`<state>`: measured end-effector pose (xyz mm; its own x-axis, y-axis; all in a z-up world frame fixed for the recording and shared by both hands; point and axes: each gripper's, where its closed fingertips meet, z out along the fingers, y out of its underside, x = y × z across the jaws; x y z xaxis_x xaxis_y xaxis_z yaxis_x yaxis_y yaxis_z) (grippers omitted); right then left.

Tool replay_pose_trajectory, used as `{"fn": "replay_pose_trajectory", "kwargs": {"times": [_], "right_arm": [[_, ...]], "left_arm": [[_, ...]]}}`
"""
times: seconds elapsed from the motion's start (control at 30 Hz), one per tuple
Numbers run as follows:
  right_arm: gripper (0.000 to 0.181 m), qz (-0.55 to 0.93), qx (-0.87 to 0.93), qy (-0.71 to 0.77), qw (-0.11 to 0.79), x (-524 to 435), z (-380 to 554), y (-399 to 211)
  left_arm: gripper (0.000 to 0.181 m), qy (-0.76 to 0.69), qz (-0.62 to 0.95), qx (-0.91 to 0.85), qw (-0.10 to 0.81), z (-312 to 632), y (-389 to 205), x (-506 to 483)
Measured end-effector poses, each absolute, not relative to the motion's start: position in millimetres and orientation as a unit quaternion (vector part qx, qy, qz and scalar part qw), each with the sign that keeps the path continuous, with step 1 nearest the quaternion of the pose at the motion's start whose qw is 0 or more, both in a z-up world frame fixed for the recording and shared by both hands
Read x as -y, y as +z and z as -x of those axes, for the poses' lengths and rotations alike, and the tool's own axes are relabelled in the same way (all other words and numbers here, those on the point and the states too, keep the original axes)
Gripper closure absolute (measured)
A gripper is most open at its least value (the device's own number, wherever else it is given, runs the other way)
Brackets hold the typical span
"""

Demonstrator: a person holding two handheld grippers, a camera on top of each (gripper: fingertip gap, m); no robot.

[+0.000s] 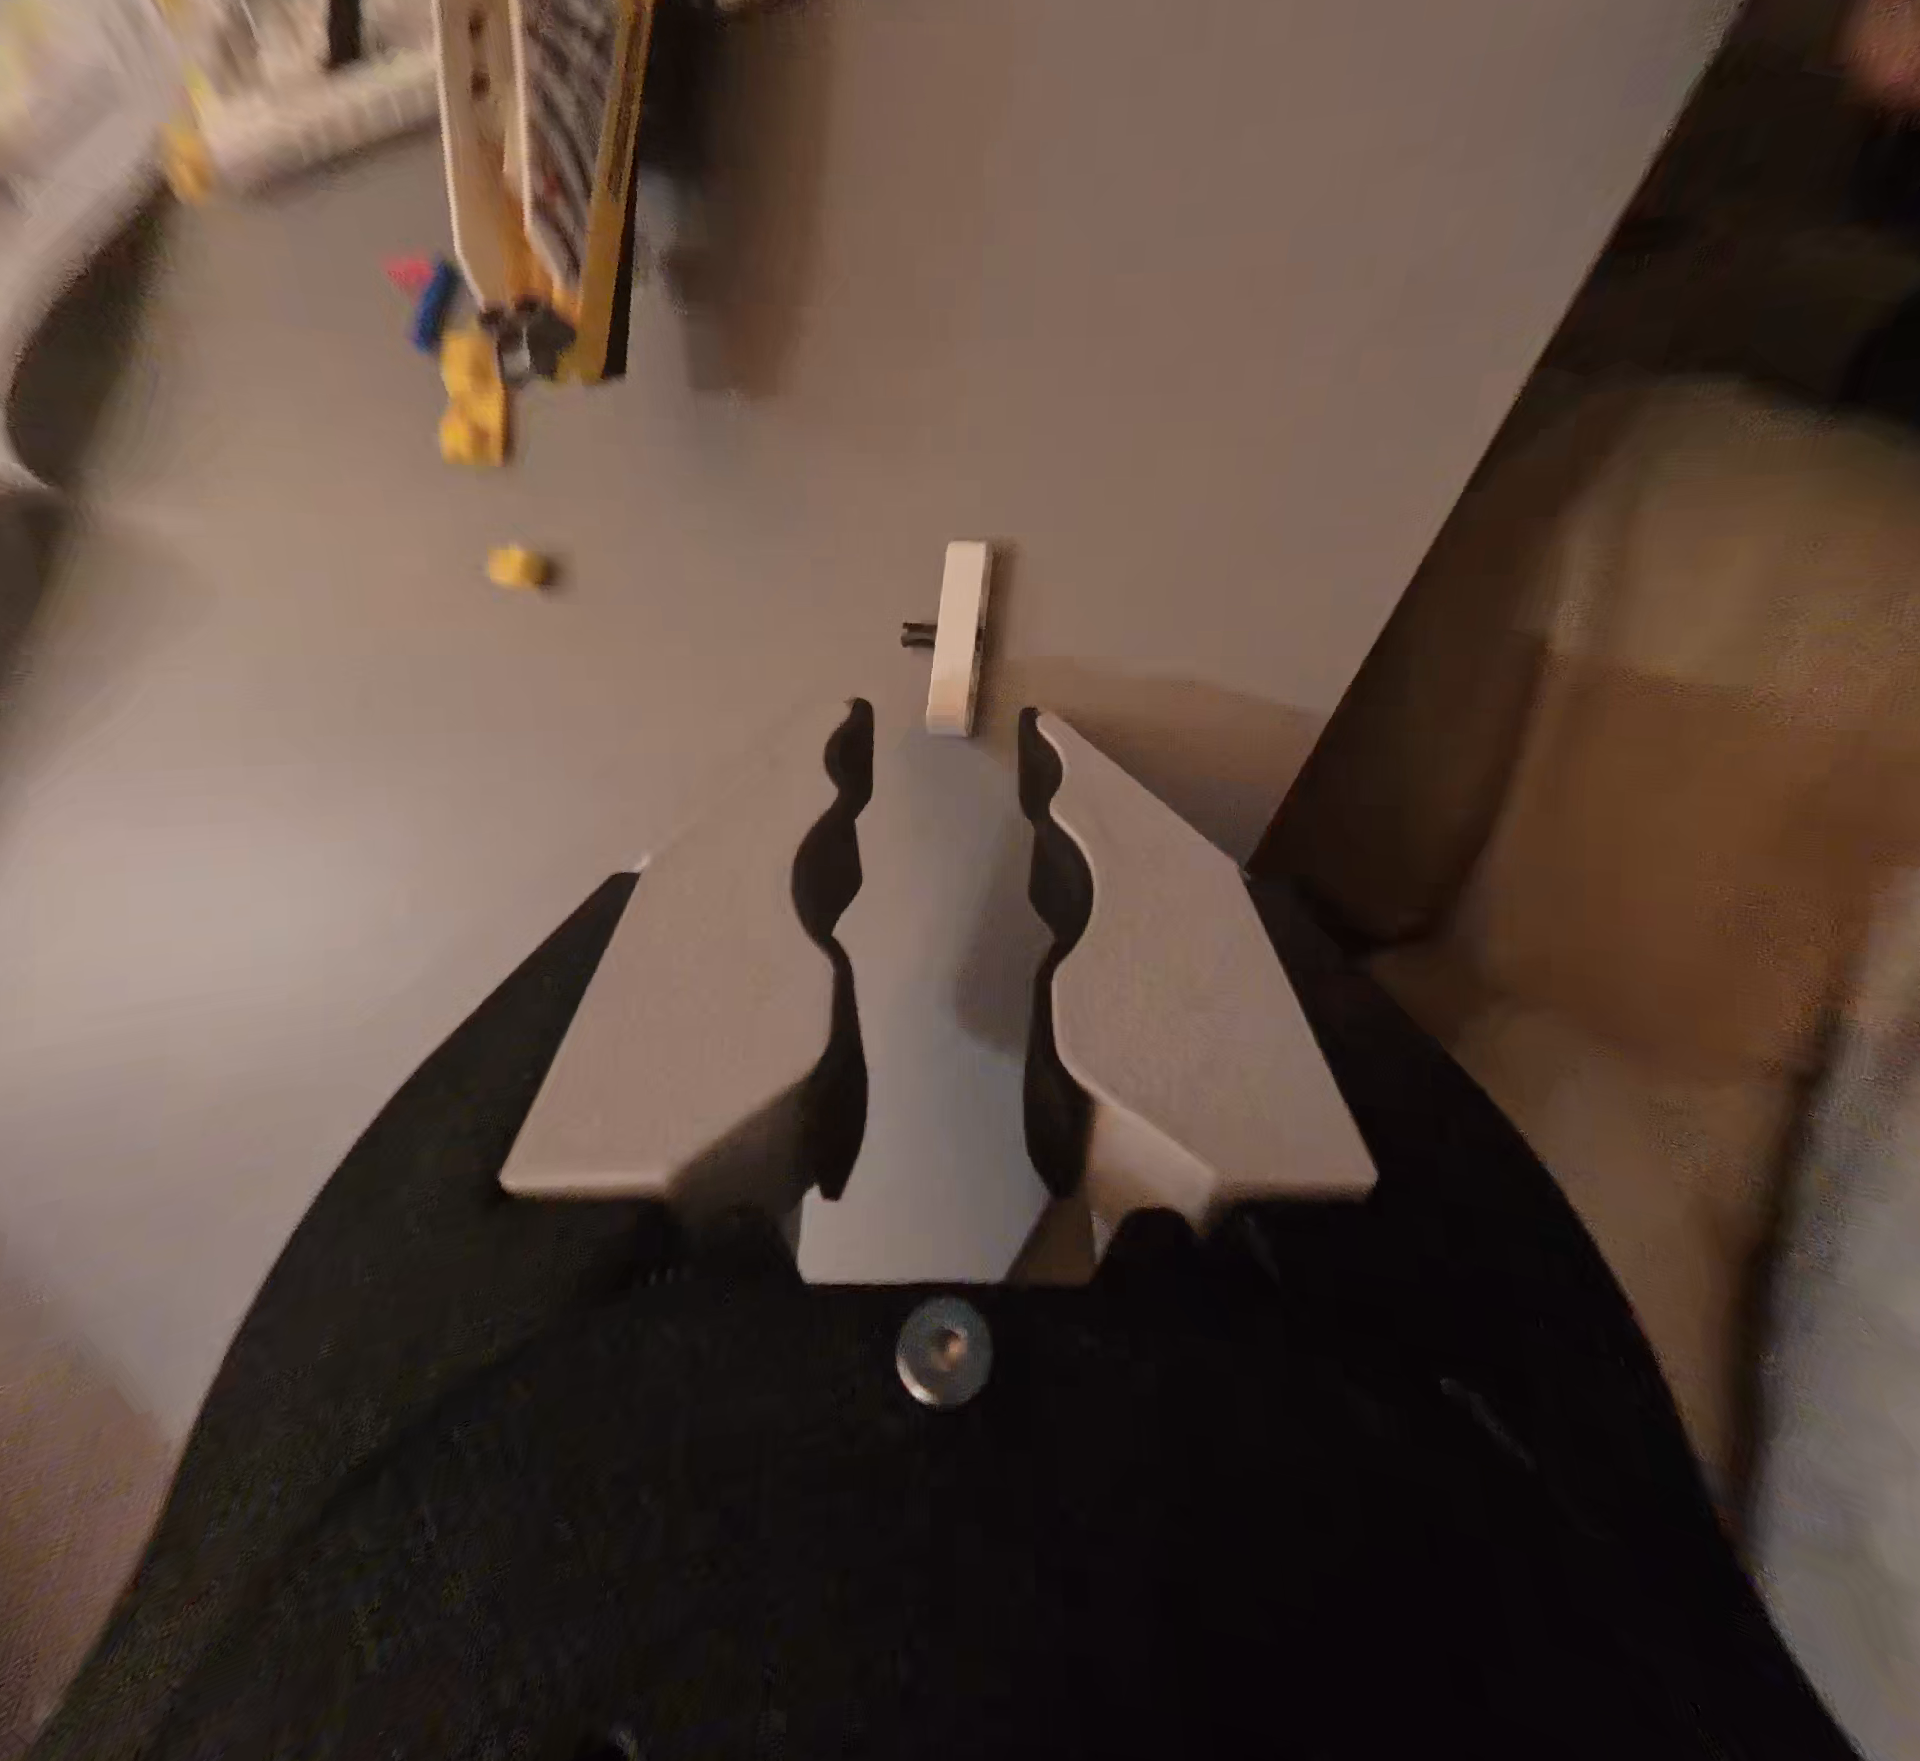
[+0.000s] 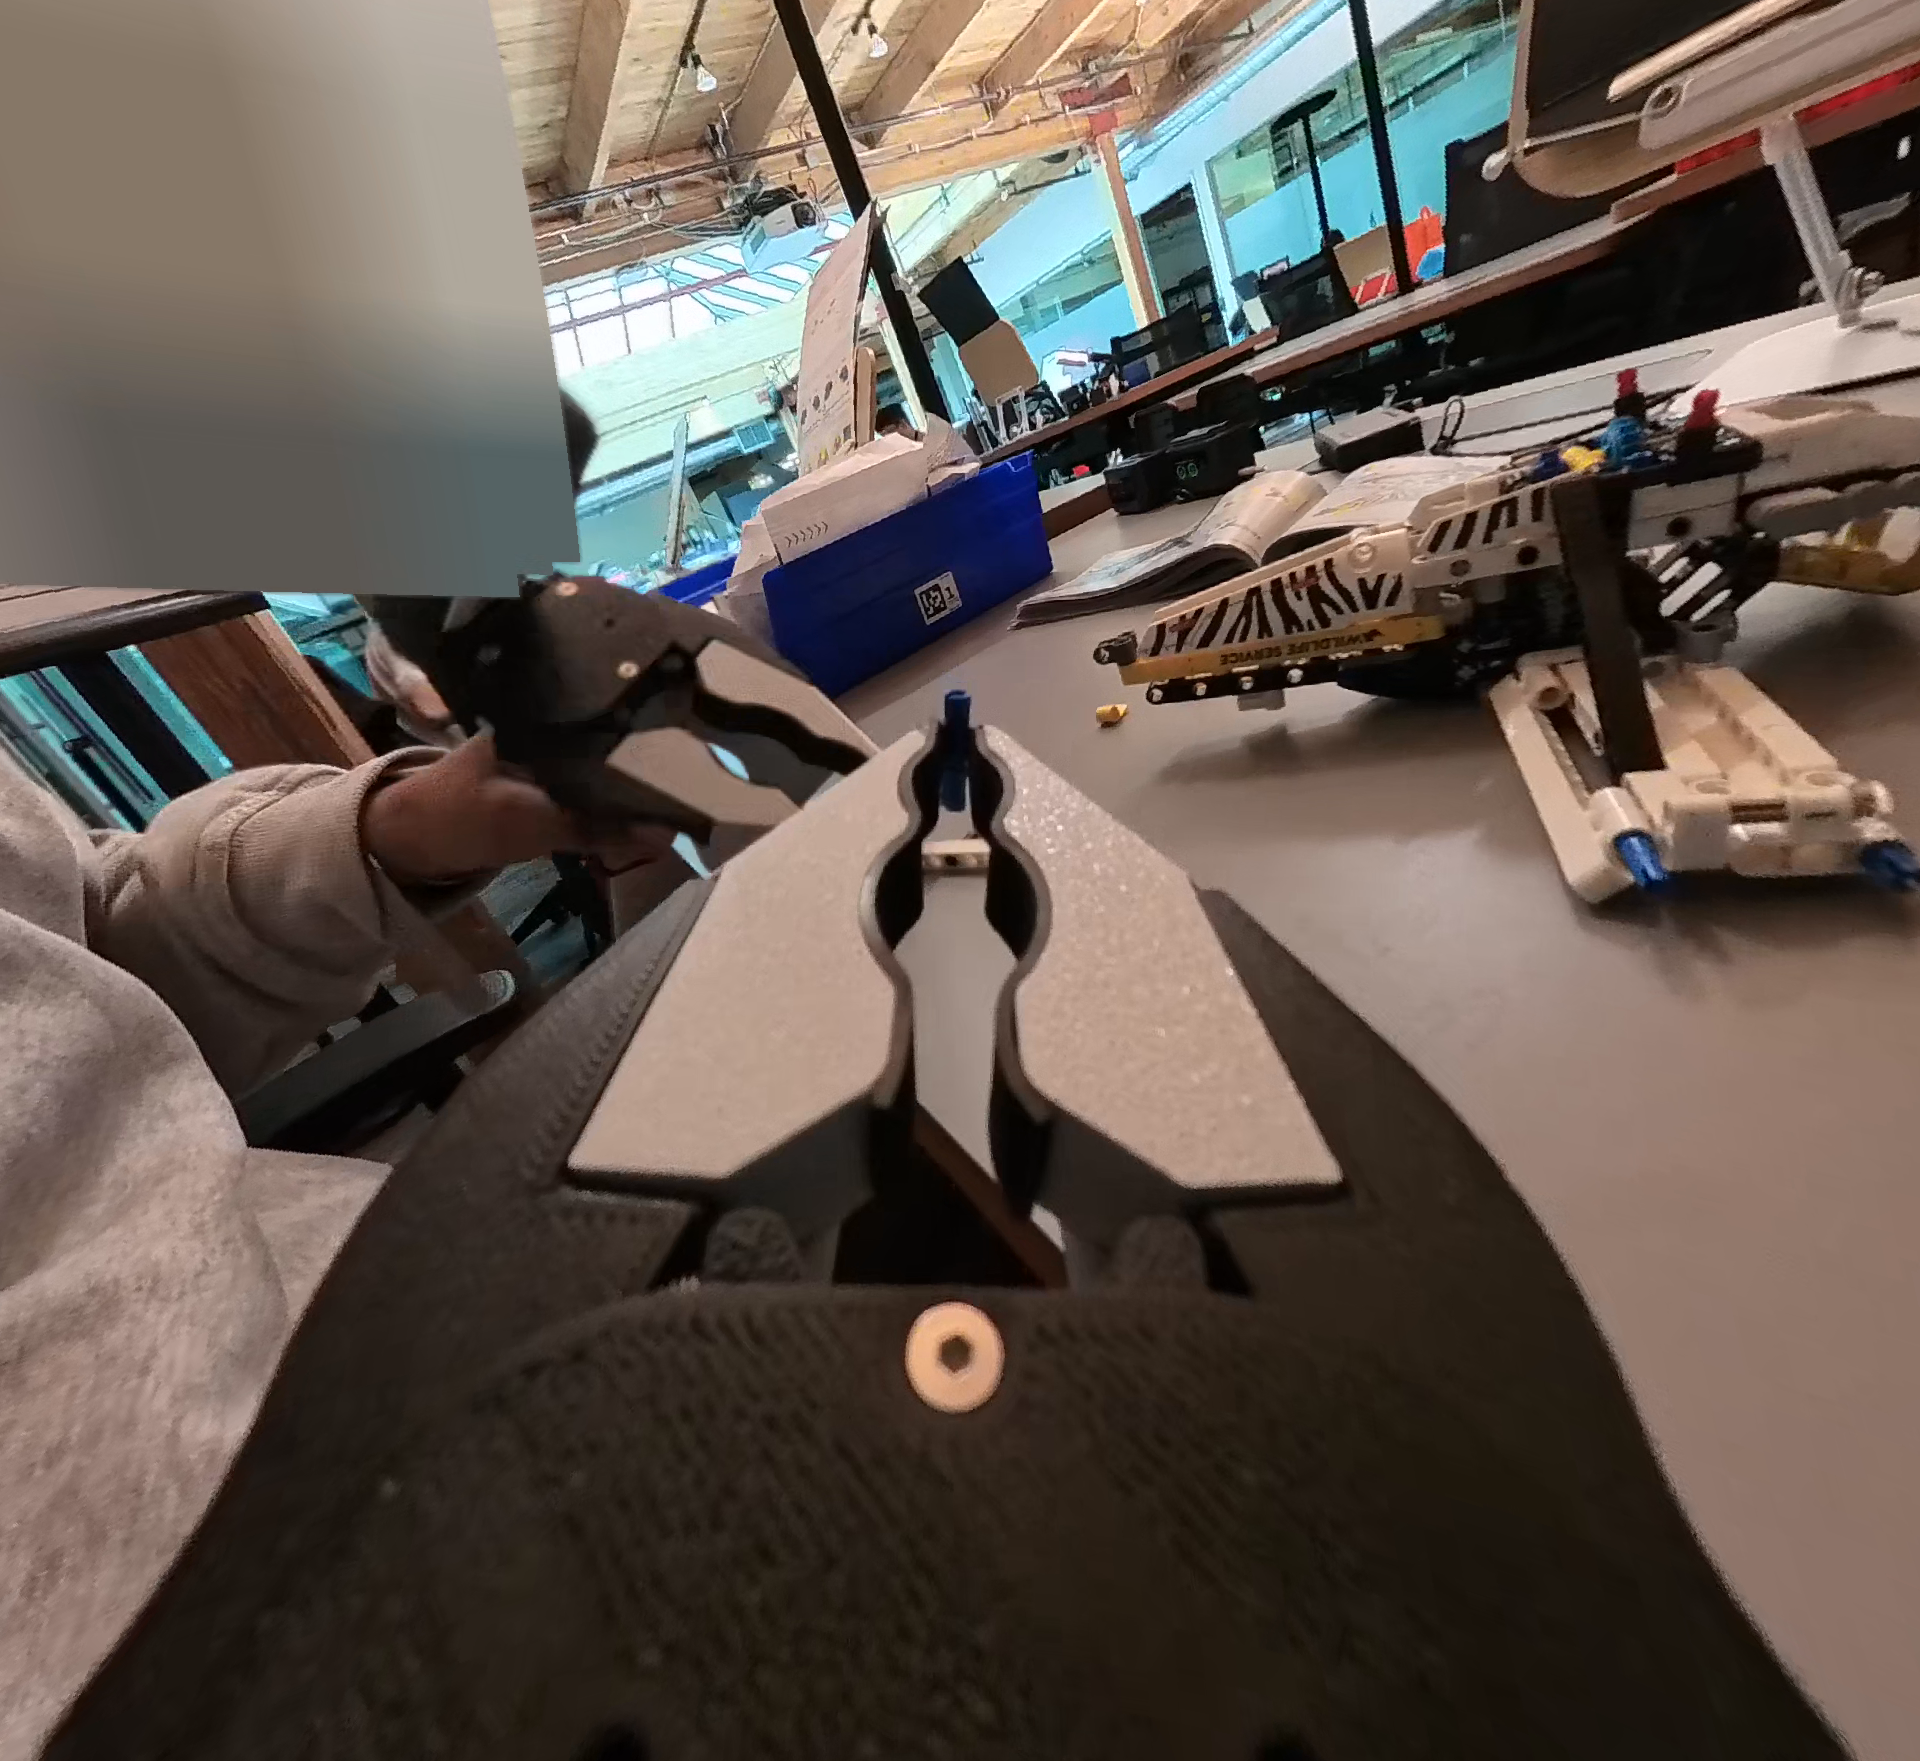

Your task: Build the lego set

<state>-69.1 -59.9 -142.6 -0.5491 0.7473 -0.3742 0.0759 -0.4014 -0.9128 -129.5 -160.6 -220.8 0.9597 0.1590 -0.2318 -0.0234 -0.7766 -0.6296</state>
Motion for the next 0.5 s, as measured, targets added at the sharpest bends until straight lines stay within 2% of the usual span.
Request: {"fn": "replay_pose_trajectory", "kwargs": {"times": [0.1,0.17,0.33,0.5], "right_arm": [[0.180,0.469,0.527,0.677,0.209,59,80,-161],[0.179,0.500,0.587,0.608,0.188,63,87,-178],[0.178,0.515,0.719,0.400,0.239,53,107,-213],[0.178,0.507,0.754,0.333,0.252,51,133,-224]], "left_arm": [[0.149,-0.004,0.926,0.129,0.355,125,-221,160],[0.146,-0.040,0.911,0.157,0.379,128,-217,159],[0.145,-0.016,0.906,0.148,0.395,133,-214,157],[0.146,-0.004,0.906,0.132,0.401,126,-217,160]]}}
